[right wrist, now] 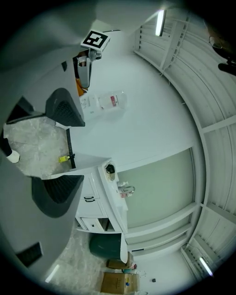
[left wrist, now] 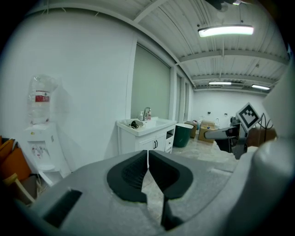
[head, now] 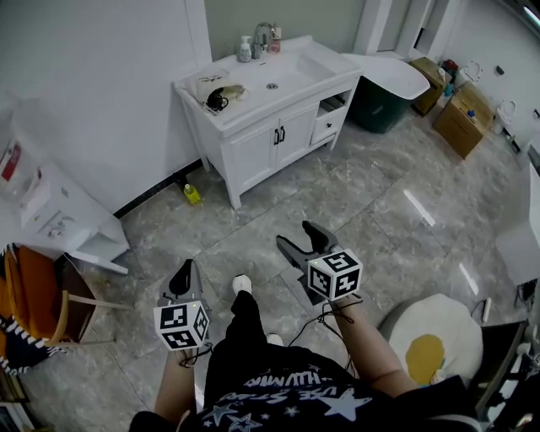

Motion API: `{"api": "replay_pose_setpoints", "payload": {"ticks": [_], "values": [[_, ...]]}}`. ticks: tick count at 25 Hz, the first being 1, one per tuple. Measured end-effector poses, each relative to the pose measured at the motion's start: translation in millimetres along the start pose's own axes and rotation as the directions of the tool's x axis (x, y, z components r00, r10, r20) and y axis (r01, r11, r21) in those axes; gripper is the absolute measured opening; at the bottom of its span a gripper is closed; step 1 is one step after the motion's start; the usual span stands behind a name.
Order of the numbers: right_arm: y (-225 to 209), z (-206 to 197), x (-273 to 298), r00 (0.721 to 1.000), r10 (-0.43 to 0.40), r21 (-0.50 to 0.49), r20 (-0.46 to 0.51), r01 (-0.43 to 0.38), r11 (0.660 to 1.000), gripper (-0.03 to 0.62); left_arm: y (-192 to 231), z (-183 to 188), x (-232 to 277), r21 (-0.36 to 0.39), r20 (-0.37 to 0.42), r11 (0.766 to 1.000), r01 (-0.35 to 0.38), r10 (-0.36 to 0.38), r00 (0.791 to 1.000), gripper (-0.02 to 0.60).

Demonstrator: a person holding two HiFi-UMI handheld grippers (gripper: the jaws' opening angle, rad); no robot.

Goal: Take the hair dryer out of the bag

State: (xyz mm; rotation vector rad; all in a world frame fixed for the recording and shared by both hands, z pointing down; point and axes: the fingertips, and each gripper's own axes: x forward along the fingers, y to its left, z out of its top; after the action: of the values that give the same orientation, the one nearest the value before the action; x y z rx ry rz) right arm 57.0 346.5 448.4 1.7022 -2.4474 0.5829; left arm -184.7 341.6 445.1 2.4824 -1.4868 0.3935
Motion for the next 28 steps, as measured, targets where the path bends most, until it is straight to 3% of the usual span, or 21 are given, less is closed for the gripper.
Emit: {"api": "replay_pose_setpoints", "payload": {"ticks": [8,17,28], "values": [[-49,34,82,0.999,-0.046,0.018,-0.021,0.046,0.999,0.333,46,26,101,-0.026,-0.006,0.999,0.024,-0.024,1.0,0.024],[-89,107,213,0.996,-0.082,0.012,-0.04,0.083,0.996,0.331,123,93,228,-0.023,0.004,0.998,0.057,-0.057,0.998,0.025],[-117,147,302,0.99,-0.123,0.003,-0.062,0.123,0.992,0.287,169,115,311,-0.043,-0.016,0.995,0.092,-0.093,0.996,0.025]]}}
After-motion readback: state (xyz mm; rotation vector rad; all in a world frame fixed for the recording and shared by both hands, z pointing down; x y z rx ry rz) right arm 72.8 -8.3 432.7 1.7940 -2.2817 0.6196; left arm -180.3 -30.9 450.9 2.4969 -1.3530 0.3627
